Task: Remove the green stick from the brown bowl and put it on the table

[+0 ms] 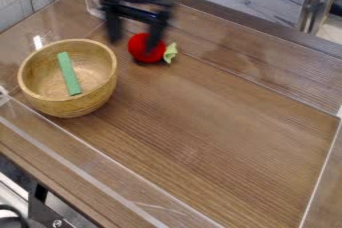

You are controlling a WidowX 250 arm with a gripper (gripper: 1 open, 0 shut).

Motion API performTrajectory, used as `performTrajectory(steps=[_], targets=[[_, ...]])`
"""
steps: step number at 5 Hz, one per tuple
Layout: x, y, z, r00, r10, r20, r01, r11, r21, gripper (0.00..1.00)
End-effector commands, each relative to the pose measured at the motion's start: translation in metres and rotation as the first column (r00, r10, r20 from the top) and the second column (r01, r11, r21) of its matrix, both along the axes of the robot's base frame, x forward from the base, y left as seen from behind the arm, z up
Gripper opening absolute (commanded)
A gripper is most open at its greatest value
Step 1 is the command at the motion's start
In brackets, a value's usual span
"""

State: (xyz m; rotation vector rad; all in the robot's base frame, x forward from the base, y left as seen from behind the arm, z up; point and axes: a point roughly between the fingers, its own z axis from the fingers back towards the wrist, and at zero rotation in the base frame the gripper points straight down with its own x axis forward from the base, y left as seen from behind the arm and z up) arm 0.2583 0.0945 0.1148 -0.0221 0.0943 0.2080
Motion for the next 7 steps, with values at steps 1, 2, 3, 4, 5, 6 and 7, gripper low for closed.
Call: performTrajectory(steps=[1, 2, 3, 4, 5, 6, 7], targets=[[-0.025, 0.030, 0.010, 0.992, 0.095, 0.086, -0.096, 0.995, 0.003, 1.00], [-0.045, 0.058, -0.003, 0.974, 0.204, 0.095, -0.203, 0.979, -0.021, 1.00], [-0.039, 0.079, -0.014, 0.954, 0.286, 0.094, -0.284, 0.958, -0.030, 1.00], [-0.032, 0.090, -0.024, 0.926, 0.365, 0.097, -0.363, 0.931, -0.035, 1.00], [-0.029, 0.093, -0.041, 0.893, 0.439, 0.095, -0.438, 0.898, -0.036, 1.00], [-0.025, 0.094, -0.056, 0.872, 0.481, 0.093, -0.480, 0.876, -0.034, 1.00], [-0.021, 0.097, -0.056, 0.853, 0.512, 0.097, -0.512, 0.859, -0.029, 1.00]])
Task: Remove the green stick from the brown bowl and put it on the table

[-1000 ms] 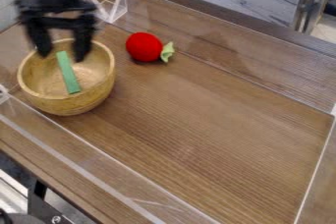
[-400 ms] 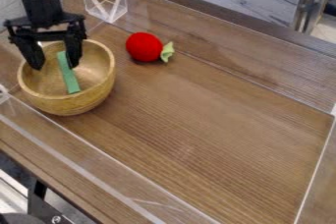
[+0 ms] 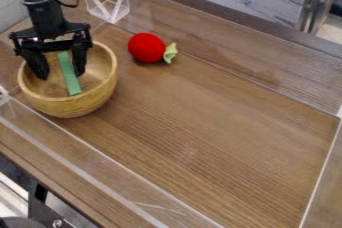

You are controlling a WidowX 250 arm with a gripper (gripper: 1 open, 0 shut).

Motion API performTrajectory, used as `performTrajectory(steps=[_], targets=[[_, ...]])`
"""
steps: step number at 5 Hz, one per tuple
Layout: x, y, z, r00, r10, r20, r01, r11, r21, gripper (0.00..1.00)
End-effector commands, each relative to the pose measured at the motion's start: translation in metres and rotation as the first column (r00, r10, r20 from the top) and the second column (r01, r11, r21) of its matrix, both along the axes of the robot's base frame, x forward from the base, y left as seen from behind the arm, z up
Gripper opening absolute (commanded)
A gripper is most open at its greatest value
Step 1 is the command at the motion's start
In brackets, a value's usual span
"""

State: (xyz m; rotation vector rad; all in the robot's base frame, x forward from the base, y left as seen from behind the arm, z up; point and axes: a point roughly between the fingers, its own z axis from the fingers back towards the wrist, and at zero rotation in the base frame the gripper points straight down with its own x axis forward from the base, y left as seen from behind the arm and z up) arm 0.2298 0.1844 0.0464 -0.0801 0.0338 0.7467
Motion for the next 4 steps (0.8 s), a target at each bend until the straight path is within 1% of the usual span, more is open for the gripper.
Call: performTrajectory(steps=[1, 3, 4], targets=[[0.012, 0.010, 0.016, 0.999, 0.019, 0.047, -0.021, 0.999, 0.043, 1.00], [0.027, -0.001, 0.013, 0.998, -0.022, 0.054, 0.019, 0.998, 0.057, 1.00], [0.029, 0.004, 0.016, 0.998, -0.025, 0.058, 0.021, 0.998, 0.064, 1.00]])
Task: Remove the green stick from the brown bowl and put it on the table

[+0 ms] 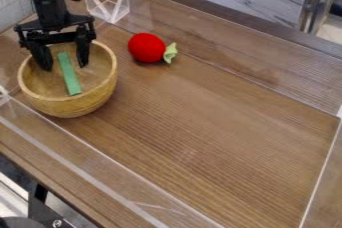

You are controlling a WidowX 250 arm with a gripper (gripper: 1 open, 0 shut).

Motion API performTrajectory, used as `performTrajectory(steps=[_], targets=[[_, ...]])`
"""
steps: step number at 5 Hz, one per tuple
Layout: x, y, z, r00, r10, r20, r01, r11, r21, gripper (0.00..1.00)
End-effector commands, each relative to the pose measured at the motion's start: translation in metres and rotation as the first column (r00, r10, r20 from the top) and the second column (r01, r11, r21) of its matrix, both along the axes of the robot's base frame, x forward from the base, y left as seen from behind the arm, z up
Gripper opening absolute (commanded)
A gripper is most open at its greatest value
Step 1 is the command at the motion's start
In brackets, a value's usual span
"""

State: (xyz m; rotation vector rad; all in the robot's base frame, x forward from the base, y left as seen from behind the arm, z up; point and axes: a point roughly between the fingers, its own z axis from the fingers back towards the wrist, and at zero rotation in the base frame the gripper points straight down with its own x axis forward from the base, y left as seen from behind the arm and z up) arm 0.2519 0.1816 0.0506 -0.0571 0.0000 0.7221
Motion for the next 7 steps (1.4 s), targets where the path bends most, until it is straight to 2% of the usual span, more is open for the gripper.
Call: performTrajectory(steps=[1, 2, 3, 6, 7], targets=[[0.006, 0.012, 0.013, 1.000, 0.000, 0.029, -0.001, 0.999, 0.035, 1.00], [0.004, 0.012, 0.014, 0.996, 0.082, 0.024, -0.083, 0.996, 0.039, 1.00], [0.002, 0.011, 0.015, 0.987, 0.161, 0.019, -0.161, 0.986, 0.041, 1.00], [0.019, 0.010, 0.008, 0.981, 0.195, 0.014, -0.196, 0.980, 0.040, 1.00], [0.020, 0.006, 0.011, 0.983, 0.184, 0.014, -0.185, 0.982, 0.038, 0.00]])
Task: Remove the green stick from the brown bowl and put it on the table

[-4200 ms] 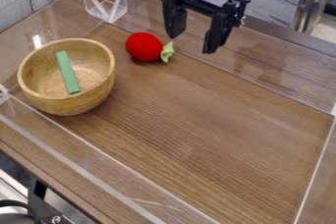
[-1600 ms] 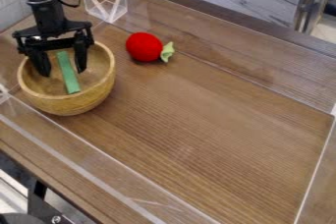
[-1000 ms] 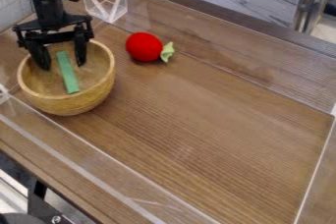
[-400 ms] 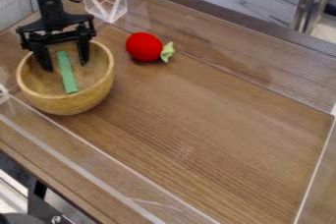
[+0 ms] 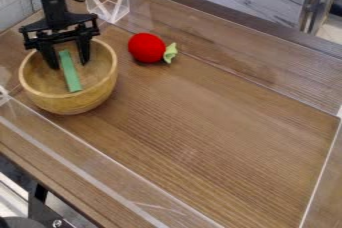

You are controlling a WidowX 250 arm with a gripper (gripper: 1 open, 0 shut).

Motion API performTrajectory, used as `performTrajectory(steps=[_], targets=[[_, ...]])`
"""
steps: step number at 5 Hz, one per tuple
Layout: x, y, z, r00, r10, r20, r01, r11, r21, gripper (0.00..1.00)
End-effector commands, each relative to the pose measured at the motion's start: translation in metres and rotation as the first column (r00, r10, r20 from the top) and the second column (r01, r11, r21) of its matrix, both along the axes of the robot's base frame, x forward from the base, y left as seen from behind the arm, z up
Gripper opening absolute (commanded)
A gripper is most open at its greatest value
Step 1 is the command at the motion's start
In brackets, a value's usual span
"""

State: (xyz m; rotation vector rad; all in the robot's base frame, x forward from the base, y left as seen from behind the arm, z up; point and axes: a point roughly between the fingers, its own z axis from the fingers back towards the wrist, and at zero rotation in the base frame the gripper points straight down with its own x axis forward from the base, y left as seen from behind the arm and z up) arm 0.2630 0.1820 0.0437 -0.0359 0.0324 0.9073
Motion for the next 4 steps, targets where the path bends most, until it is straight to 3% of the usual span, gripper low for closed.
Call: performTrajectory(steps=[1, 4], targets=[[0.009, 0.000, 0.028, 0.999, -0.011, 0.054, 0.009, 1.000, 0.030, 0.00], [0.008, -0.012, 0.066, 0.988, -0.114, 0.108, 0.117, 0.993, -0.021, 0.00]])
